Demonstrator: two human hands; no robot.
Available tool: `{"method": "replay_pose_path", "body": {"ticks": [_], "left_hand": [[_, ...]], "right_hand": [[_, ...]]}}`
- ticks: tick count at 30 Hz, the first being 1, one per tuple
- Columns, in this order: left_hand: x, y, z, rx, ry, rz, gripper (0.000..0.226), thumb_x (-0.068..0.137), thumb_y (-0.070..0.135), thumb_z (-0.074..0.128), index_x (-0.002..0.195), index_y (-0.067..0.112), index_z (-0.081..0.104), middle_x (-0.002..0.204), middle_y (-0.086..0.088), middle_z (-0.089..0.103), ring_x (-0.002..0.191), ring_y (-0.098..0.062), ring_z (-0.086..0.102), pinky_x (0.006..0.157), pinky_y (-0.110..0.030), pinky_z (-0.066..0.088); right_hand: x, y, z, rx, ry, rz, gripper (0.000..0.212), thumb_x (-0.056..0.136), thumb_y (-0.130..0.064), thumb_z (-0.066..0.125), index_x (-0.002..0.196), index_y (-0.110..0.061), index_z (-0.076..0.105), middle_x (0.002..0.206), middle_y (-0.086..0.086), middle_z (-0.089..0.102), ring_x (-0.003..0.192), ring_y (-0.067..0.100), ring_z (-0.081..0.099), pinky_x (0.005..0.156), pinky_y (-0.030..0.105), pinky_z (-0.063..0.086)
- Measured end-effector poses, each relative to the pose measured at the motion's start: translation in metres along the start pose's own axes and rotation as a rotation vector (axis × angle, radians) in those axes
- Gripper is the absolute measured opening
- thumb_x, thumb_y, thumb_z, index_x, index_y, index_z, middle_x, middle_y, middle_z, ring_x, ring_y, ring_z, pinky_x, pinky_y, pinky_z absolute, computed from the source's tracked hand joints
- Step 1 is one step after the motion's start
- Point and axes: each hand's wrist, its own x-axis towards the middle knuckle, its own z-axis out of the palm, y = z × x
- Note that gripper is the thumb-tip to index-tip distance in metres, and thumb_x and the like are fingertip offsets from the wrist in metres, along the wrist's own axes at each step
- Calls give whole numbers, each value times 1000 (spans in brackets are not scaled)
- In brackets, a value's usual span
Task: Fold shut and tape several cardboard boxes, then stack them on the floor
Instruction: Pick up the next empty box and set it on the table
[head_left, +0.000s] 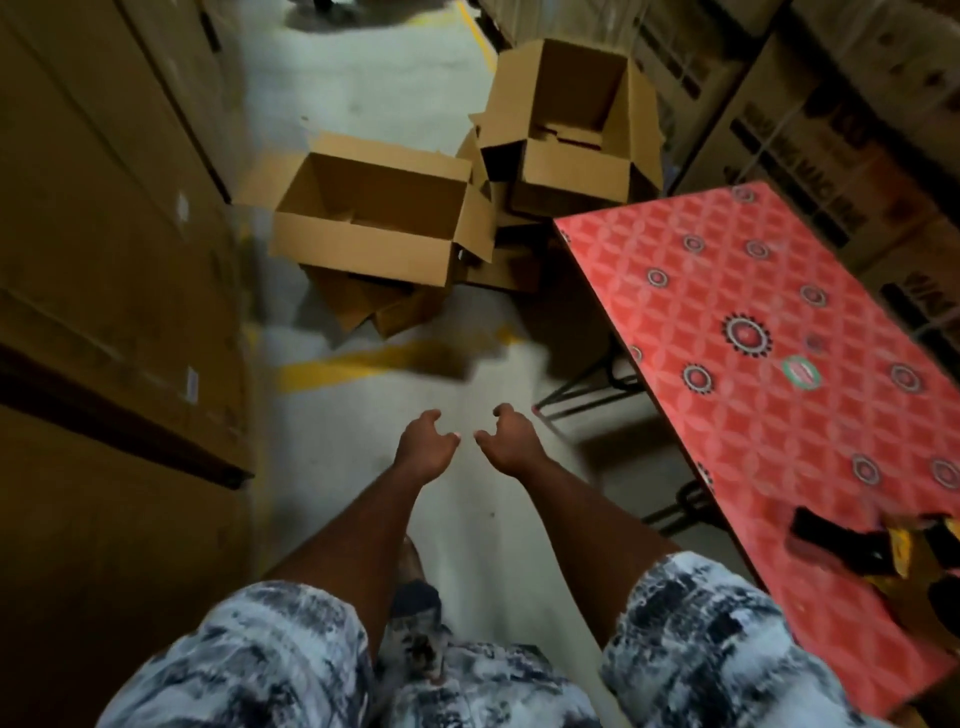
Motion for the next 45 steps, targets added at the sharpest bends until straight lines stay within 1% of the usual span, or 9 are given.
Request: {"method": "replay_pose_path", "body": {"ticks": [4,8,13,21,28,31,33,37,45], "left_hand": [[60,11,-60,-2,17,-18,61,97,26,65,151,12,41,154,-13,45,139,-30,46,112,-38,38],[108,25,-99,-9,16,-7,60,98,26,65,151,12,41,154,-13,46,139,-31,46,112,-39,39],[165,47,-129,-35,6,3,61,98,24,64,152,9,40,154,-13,45,140,-31,44,112,-39,38],[274,89,-162,-15,-21,-1,61,100,25,62,152,6,39,156,-14,43,141,-31,42,108,-34,37],[377,163,-200,-71,-37,-35,56,96,23,66,146,9,47,148,-13,52,132,-30,51,104,-34,43],[413,205,-211,-76,-31,-5,59,98,26,64,151,14,42,151,-12,48,132,-31,51,107,-42,46],[431,230,-212,-72,-49,15,58,99,27,63,152,16,41,153,-10,46,133,-32,50,107,-46,47],[473,282,-202,12,-83,92,58,99,29,62,151,13,41,153,-12,46,137,-31,46,109,-36,41],[553,396,-156,91,-166,200,58,100,32,60,151,13,42,153,-9,46,138,-29,46,108,-36,40]], "right_hand": [[55,-68,-2,23,-4,-30,60,96,-35,63,142,-3,43,139,21,55,128,35,54,103,38,45],[97,-112,-4,21,-8,-32,58,96,-36,64,140,-3,45,139,20,56,128,34,54,104,39,45],[156,-147,-16,2,-14,-40,56,96,-35,64,137,-2,47,136,20,56,126,35,54,101,38,44],[273,-184,-43,-15,-47,-38,67,98,-36,62,149,0,38,148,20,48,136,34,47,107,38,41],[382,-227,-99,5,-59,-3,54,98,-33,63,139,-3,46,142,20,53,130,35,51,101,38,44],[419,-244,-128,22,-13,2,50,98,-28,62,139,-3,47,141,19,53,130,35,51,101,38,44],[437,-249,-147,42,18,12,50,96,-31,63,137,-5,49,138,18,55,127,35,53,99,39,45],[474,-244,-191,137,91,43,50,95,-31,65,137,-7,51,135,17,57,122,33,57,94,38,47],[558,-189,-298,191,241,166,51,96,-35,64,137,-6,49,132,16,59,120,34,58,92,37,48]]}}
